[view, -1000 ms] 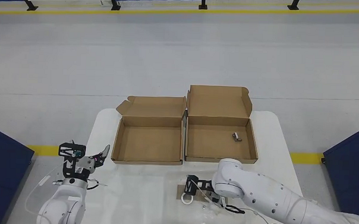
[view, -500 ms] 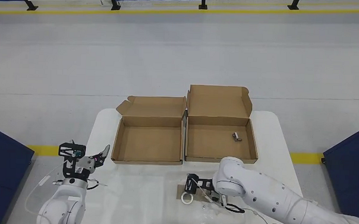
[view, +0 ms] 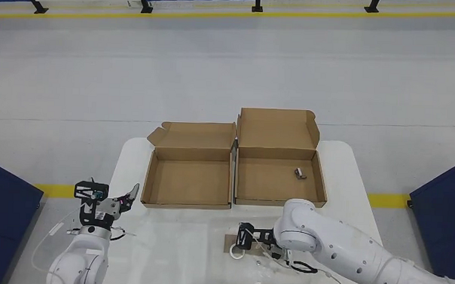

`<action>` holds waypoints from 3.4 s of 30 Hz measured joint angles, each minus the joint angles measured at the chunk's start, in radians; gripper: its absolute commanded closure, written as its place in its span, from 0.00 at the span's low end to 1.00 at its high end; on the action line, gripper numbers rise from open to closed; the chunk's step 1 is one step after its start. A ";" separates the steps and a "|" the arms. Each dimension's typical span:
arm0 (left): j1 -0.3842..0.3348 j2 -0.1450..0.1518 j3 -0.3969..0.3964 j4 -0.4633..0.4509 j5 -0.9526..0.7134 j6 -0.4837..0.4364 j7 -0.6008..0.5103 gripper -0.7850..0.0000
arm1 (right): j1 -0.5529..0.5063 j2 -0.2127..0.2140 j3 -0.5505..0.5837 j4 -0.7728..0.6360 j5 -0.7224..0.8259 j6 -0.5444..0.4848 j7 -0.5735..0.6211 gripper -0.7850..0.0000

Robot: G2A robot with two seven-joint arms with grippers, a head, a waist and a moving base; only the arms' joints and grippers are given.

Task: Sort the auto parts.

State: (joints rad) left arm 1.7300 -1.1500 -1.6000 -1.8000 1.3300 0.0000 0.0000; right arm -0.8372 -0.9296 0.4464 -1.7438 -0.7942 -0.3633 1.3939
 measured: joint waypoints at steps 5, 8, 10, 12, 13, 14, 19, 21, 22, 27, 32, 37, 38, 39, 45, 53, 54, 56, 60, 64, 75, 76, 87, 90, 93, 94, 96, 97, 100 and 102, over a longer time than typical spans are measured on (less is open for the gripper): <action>0.000 0.000 0.000 0.000 0.000 0.000 0.000 0.00 | -0.010 0.004 0.021 0.004 0.027 -0.012 -0.042 1.00; 0.000 0.000 0.000 0.000 0.000 0.000 0.000 0.00 | -0.026 0.029 0.092 0.014 0.142 -0.084 -0.102 1.00; 0.000 0.000 0.000 0.000 0.000 0.000 0.000 0.00 | -0.050 0.057 0.157 0.013 0.240 -0.153 -0.120 1.00; 0.000 0.000 0.000 0.000 0.000 0.000 0.000 0.00 | -0.077 0.085 0.212 0.010 0.321 -0.207 -0.139 1.00; 0.000 0.000 0.000 0.000 0.000 0.000 0.000 0.00 | -0.096 0.106 0.241 0.006 0.371 -0.235 -0.166 1.00; 0.000 0.000 0.000 0.000 0.000 0.000 0.000 0.00 | -0.108 0.123 0.260 0.004 0.406 -0.254 -0.188 1.00; 0.000 0.000 0.000 0.000 0.000 0.000 0.000 0.00 | -0.155 0.209 0.338 0.018 0.547 -0.340 -0.277 1.00; 0.000 0.000 0.000 0.000 0.000 0.000 0.000 0.00 | -0.159 0.217 0.343 0.021 0.586 -0.354 -0.291 1.00; 0.000 0.000 0.000 0.000 0.000 0.000 0.000 0.00 | -0.159 0.216 0.342 0.021 0.582 -0.353 -0.290 1.00; 0.000 0.000 0.000 0.000 0.000 0.000 0.000 0.00 | -0.158 0.215 0.342 0.021 0.571 -0.351 -0.288 1.00; 0.000 0.000 0.000 0.000 0.000 0.000 0.000 0.00 | -0.171 0.213 0.339 0.027 0.595 -0.372 -0.309 1.00; 0.000 0.000 0.000 0.000 0.000 0.000 0.000 0.00 | -0.167 0.231 0.303 0.064 0.821 -0.462 -0.399 1.00; 0.000 0.000 0.000 0.000 0.000 0.000 0.000 0.00 | -0.159 0.238 0.286 0.063 0.857 -0.472 -0.409 1.00; 0.000 0.000 0.000 0.000 0.000 0.000 0.000 0.00 | -0.149 0.245 0.267 0.061 0.890 -0.480 -0.416 1.00; 0.000 0.000 0.000 0.000 0.000 0.000 0.000 0.00 | -0.040 0.303 0.117 0.030 1.075 -0.516 -0.453 1.00; 0.000 0.000 0.000 0.000 0.000 0.000 0.000 0.00 | 0.089 0.344 -0.040 0.019 1.208 -0.551 -0.488 1.00; 0.000 0.000 0.000 0.000 0.000 0.000 0.000 0.00 | 0.088 0.344 -0.037 0.019 1.207 -0.551 -0.487 1.00; 0.000 0.000 0.000 0.000 0.000 0.000 0.000 0.00 | 0.087 0.344 -0.035 0.019 1.206 -0.550 -0.487 1.00; 0.000 0.000 0.000 0.000 0.000 0.000 0.000 0.00 | 0.087 0.344 -0.035 0.019 1.206 -0.550 -0.487 1.00; 0.000 0.000 0.000 0.000 0.000 0.000 0.000 0.00 | 0.072 0.340 -0.035 0.004 1.224 -0.562 -0.506 1.00; 0.000 0.000 0.000 0.000 0.000 0.000 0.000 0.00 | 0.086 0.326 -0.120 -0.070 1.487 -0.642 -0.578 1.00; 0.000 0.000 0.000 0.000 0.000 0.000 0.000 0.00 | 0.097 0.326 -0.135 -0.078 1.505 -0.648 -0.585 1.00; 0.000 0.000 0.000 0.000 0.000 0.000 0.000 0.00 | 0.135 0.320 -0.173 -0.120 1.641 -0.649 -0.586 1.00; 0.000 0.000 0.000 0.000 0.000 0.000 0.000 0.00 | 0.135 0.320 -0.173 -0.120 1.641 -0.649 -0.586 1.00; 0.000 0.000 0.000 0.000 0.000 0.000 0.000 0.00 | 0.135 0.320 -0.173 -0.120 1.642 -0.649 -0.586 1.00; 0.000 0.000 0.000 0.000 0.000 0.000 0.000 0.00 | 0.135 0.320 -0.173 -0.120 1.642 -0.649 -0.586 1.00; 0.000 0.000 0.000 0.000 0.000 0.000 0.000 0.00 | 0.135 0.319 -0.173 -0.121 1.642 -0.649 -0.586 1.00; 0.000 0.000 0.000 0.000 0.000 0.000 0.000 0.00 | 0.128 0.318 -0.171 -0.129 1.648 -0.646 -0.594 1.00; 0.000 0.000 0.000 0.000 0.000 0.000 0.000 0.00 | 0.093 0.316 -0.148 -0.166 1.710 -0.649 -0.608 1.00; 0.000 0.000 0.000 0.000 0.000 0.000 0.000 0.00 | 0.067 0.317 -0.124 -0.181 1.778 -0.649 -0.590 1.00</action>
State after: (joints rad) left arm 1.7300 -1.1500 -1.6000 -1.8000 1.3300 0.0000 0.0000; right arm -0.7706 -0.6127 0.3228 -1.9252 0.9838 -1.0124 0.8037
